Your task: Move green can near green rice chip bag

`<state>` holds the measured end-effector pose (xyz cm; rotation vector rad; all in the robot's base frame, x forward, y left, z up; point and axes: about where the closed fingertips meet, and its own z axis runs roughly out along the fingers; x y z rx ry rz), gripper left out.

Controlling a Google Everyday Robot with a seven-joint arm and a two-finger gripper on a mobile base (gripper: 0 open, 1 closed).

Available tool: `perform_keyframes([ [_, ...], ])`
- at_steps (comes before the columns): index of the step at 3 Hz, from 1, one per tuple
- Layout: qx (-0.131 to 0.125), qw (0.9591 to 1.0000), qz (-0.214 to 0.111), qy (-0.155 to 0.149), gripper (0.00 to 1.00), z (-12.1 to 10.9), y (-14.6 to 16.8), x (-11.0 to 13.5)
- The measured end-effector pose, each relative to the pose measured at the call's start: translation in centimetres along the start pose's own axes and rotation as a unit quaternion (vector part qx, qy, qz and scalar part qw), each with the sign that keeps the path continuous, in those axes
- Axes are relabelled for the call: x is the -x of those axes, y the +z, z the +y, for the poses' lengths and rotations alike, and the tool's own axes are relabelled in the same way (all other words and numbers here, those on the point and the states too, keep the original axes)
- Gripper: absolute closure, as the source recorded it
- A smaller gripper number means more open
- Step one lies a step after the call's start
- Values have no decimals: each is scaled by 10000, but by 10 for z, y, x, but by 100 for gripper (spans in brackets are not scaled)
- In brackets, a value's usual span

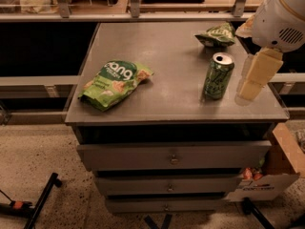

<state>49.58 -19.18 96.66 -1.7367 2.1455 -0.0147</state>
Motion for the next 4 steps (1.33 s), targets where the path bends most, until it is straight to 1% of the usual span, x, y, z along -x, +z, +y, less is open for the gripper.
perform_keyframes([
  [1, 60, 9999, -94, -110, 0, -19, 20, 13],
  [2, 85, 9998, -139, -99, 0, -38, 33, 17],
  [4, 63, 9999, -42, -93, 0, -66, 50, 13],
])
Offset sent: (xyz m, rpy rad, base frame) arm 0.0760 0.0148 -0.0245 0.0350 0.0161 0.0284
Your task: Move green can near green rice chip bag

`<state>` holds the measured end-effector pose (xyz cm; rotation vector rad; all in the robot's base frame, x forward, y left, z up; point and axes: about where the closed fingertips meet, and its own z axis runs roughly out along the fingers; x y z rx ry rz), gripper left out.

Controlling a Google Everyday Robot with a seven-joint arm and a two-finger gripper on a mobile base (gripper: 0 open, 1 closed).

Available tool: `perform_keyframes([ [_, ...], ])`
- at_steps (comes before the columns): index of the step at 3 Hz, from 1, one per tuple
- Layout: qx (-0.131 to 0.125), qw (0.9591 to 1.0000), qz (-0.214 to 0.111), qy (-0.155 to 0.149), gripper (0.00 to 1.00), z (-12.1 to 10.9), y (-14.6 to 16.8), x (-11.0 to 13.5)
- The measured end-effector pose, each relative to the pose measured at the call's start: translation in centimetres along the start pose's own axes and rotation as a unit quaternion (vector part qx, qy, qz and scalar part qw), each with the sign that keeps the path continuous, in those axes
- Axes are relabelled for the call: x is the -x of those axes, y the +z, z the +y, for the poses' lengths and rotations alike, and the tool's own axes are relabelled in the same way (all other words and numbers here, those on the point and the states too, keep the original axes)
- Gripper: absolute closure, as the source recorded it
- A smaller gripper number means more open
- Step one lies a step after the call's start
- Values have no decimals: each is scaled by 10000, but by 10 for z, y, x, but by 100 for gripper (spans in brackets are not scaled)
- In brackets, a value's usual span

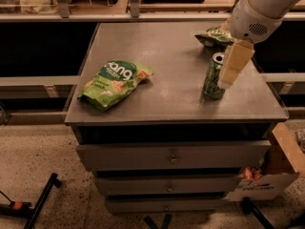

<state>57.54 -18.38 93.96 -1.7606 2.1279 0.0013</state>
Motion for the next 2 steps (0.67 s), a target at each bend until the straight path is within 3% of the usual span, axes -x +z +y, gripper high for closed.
perform_keyframes([
  [1, 63, 9999, 117, -40, 0, -8, 13, -6],
  [2, 178, 9995, 240, -53, 18, -11, 26, -13],
])
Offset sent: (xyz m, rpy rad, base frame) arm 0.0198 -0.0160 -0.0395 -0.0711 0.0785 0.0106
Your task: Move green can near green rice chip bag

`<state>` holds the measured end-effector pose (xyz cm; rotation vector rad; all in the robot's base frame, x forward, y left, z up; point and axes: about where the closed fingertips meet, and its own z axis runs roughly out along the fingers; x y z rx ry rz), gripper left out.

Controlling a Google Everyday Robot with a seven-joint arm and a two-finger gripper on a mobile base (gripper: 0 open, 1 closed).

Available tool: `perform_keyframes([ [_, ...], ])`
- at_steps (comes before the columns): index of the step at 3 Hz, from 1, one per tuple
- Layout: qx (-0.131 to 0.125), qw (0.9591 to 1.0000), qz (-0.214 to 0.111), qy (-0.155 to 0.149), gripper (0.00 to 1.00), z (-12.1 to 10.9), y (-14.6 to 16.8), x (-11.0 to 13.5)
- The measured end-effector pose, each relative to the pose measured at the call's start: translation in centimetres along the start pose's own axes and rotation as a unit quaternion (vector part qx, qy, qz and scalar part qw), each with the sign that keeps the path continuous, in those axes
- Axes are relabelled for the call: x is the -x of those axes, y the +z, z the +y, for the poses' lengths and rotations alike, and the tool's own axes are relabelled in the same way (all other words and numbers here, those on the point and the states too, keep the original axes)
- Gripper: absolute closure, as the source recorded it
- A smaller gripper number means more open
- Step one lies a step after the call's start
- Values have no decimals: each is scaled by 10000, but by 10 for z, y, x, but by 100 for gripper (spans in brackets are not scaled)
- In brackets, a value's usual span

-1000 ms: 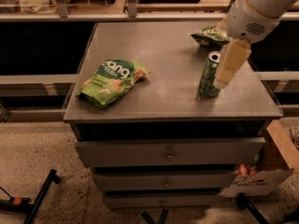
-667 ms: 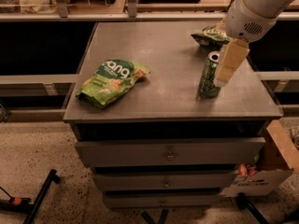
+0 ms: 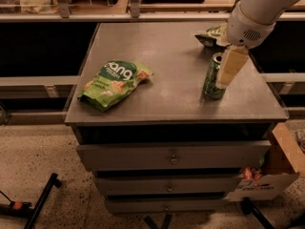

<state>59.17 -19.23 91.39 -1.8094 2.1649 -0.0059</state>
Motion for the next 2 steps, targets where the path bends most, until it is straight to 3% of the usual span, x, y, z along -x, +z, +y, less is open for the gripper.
perform_keyframes([
  [2, 18, 9998, 174, -66, 65, 6, 19, -1],
])
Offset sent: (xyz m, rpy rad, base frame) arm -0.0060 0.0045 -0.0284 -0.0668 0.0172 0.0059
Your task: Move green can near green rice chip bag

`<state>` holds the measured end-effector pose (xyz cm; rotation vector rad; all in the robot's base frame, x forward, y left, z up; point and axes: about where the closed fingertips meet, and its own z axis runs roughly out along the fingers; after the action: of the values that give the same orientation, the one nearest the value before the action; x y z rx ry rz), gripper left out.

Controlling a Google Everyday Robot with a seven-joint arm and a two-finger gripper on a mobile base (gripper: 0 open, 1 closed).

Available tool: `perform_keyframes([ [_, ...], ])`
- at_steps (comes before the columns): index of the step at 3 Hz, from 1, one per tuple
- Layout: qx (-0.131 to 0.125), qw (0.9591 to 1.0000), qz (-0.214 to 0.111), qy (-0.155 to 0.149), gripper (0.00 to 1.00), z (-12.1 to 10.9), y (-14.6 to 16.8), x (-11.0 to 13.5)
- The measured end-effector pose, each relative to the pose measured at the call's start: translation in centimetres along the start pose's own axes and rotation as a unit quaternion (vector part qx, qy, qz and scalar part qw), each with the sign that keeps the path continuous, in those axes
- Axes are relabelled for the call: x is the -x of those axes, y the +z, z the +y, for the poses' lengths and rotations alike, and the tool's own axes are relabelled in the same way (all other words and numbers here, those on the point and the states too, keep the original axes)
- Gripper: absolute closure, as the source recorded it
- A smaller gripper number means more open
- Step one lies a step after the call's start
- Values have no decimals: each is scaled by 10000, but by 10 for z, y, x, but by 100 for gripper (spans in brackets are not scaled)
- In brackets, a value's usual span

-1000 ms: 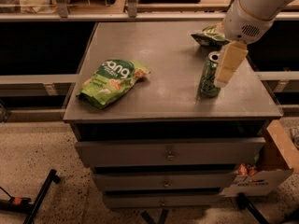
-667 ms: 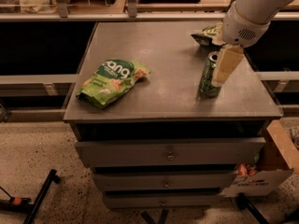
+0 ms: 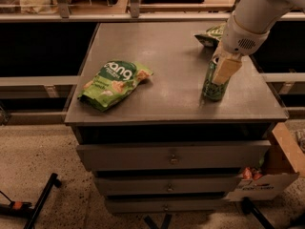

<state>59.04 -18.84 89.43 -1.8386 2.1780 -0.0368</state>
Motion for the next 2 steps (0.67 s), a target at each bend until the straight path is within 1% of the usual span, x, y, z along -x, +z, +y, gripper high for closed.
perform_keyframes([
  [1, 1, 9999, 113, -41, 88, 3, 3, 4],
  [2, 1, 9999, 112, -42, 100, 3, 2, 4],
])
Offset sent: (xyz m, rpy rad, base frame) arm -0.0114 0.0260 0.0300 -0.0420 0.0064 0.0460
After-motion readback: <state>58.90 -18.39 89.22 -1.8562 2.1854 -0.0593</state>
